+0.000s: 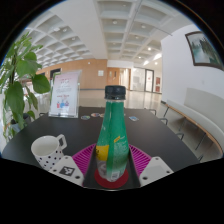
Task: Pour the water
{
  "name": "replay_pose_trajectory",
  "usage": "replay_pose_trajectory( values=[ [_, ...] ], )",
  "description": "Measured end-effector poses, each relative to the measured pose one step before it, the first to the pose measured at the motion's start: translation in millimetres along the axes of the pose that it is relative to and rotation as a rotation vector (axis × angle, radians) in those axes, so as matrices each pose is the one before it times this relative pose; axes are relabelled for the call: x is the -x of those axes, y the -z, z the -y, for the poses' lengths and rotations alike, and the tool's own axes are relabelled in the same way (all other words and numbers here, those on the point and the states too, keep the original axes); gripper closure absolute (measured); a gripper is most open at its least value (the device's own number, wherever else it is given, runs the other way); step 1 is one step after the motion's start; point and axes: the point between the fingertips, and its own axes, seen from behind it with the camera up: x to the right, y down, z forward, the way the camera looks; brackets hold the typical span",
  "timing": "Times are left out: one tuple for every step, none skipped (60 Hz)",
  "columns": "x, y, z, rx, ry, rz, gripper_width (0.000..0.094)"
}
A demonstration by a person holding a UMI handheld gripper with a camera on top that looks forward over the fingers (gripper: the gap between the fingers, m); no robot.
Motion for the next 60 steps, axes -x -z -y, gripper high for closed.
replay_pose_trajectory(
  values=[
    [-0.78, 1.71, -0.61, 0.00745, -0.0014, -0.00078, 0.0289],
    [-0.6, 2.26, 0.01, 0.00485, -0.002, -0.00061, 0.0235],
    [-0.63, 2.95, 0.39, 0.00372, -0.0019, -0.00215, 0.018],
    [-1.03, 3.04, 0.59, 0.00257, -0.0015, -0.00357, 0.0126],
    [-0.33, 3.36, 0.64, 0.00311, 0.0008, -0.0025, 0.0072],
    [-1.11, 2.12, -0.79, 0.00578, 0.0002, -0.00648, 0.0095],
    [-1.73, 4.18, -0.54, 0.00747, 0.0016, -0.00821, 0.01],
    [-0.25, 5.06, 0.7, 0.00544, 0.0033, -0.009, 0.009],
    [-1.19, 5.03, 0.17, 0.00554, 0.0037, -0.00645, 0.0086],
    [-1.04, 5.11, 0.44, 0.00469, 0.0042, -0.00531, 0.0078],
    [-0.67, 5.11, 0.3, 0.00462, 0.0048, -0.00339, 0.008],
    [-0.53, 5.88, -0.06, 0.00595, 0.0038, -0.0038, 0.0082],
    [-1.04, 6.25, 0.55, 0.00415, 0.0025, -0.00552, 0.008],
    [-1.3, 6.88, 1.0, 0.00267, 0.0002, -0.005, 0.0082],
    [-0.83, 7.18, 0.97, 0.00238, -0.0012, -0.00353, 0.0083],
    [-2.55, 6.91, 0.86, 0.00372, -0.0018, -0.00038, 0.0081],
    [1.79, 8.4, 1.38, 0.00315, -0.002, -0.00171, 0.0082],
    [0.32, 7.31, 0.42, 0.00404, -0.0019, 0.00045, 0.008],
    [0.21, 8.12, 0.36, 0.00358, -0.0027, 0.00042, 0.0082],
    [0.25, 8.17, 0.45, 0.00294, -0.0037, -0.00104, 0.0082],
    [0.12, 8.24, 0.4, 0.00249, -0.0045, -0.00236, 0.0081],
    [-0.36, 8.5, 0.25, 0.00211, -0.0044, -0.00336, 0.008],
    [-0.16, 8.48, 0.39, 0.00081, -0.0038, -0.00285, 0.0081],
    [-1.78, 4.74, 0.82, -0.00088, -0.0017, 0.0005, 0.0081],
    [1.53, 9.83, 0.29, -0.00217, 0.0006, -0.00262, 0.0081],
    [0.34, 7.04, 0.48, -0.00208, 0.001, -0.00189, 0.008],
    [-0.47, 8.26, 0.0, -0.0011, 0.0003, -0.00342, 0.0078],
    [-0.19, 8.03, 0.26, -0.00117, -0.0002, -0.00405, 0.008],
    [-0.02, 7.62, 0.5, -0.00233, 0.0007, -0.00264, 0.008],
    [0.2, 7.79, 0.45, -0.00193, 0.0021, -0.00144, 0.008],
    [0.5, 7.64, 0.0, -0.00074, 0.0024, -0.00144, 0.0079],
    [-1.37, 5.55, 1.37, 0.00068, 0.0012, -0.0029, 0.0079],
    [1.74, 7.66, -0.24, 0.00045, -0.0008, -0.00259, 0.0081],
    [0.34, 6.07, 1.28, 0.00026, -0.0002, -0.00035, 0.0081],
    [0.93, 5.42, 0.05, -0.00086, 0.0002, 0.00129, 0.008],
    [1.22, 5.59, -0.2, -0.00064, -0.0008, 0.00202, 0.0081],
    [1.01, 5.78, -0.39, 0.00032, -0.0032, 0.00075, 0.0078],
    [1.24, 5.77, -0.73, 0.00069, -0.0045, 0.00084, 0.0078],
    [1.43, 5.61, -0.54, 0.00035, -0.0035, 0.00236, 0.0078],
    [-2.34, 5.13, 0.49, -0.00005, -0.002, 0.00491, 0.0079],
    [3.93, 7.1, -0.76, -0.00041, -0.0011, 0.00245, 0.0078],
    [1.76, 4.95, -0.21, -0.00086, -0.0018, 0.00334, 0.0078],
    [1.27, 4.62, -0.22, -0.00116, -0.0011, 0.00203, 0.008],
    [1.09, 4.45, -0.06, -0.00222, 0.0004, 0.00162, 0.0077],
    [0.82, 4.4, 0.05, -0.00251, 0.0022, 0.00074, 0.0078],
    [0.67, 4.56, 0.25, -0.00236, 0.0026, 0.00042, 0.0079],
    [0.61, 4.03, 0.15, -0.00266, 0.0035, 0.00043, 0.0077],
    [-2.14, 1.65, 0.63, -0.00276, 0.004, 0.00268, 0.0077],
    [1.12, 3.63, -0.15, -0.00354, 0.0051, 0.0002, 0.0077],
    [0.88, 3.4, -0.39, -0.00268, 0.0048, -0.00062, 0.0078],
    [0.74, 3.47, -0.64, -0.00097, 0.0025, -0.00118, 0.0078],
    [0.54, 3.29, -0.64, -0.00144, 0.0003, -0.00002, 0.008],
    [0.8, 2.69, -0.51, -0.00111, -0.0014, 0.00199, 0.0082],
    [1.27, 2.0, -0.89, -0.00058, -0.002, 0.00323, 0.0081],
    [0.69, 2.25, -0.73, 0.00052, -0.0028, 0.00289, 0.0081],
    [0.15, 2.04, -0.63, 0.0012, -0.0033, 0.00141, 0.0081],
    [-0.38, 1.63, -0.85, 0.0018, -0.003, -0.00039, 0.0081],
    [-0.9, 1.41, -0.69, 0.00123, -0.0017, -0.00306, 0.0081],
    [-1.36, 1.49, -0.4, -0.00055, 0.0005, -0.005, 0.0081],
    [-0.93, 1.19, 0.0, -0.00231, 0.0018, -0.00504, 0.0082]
  ],
)
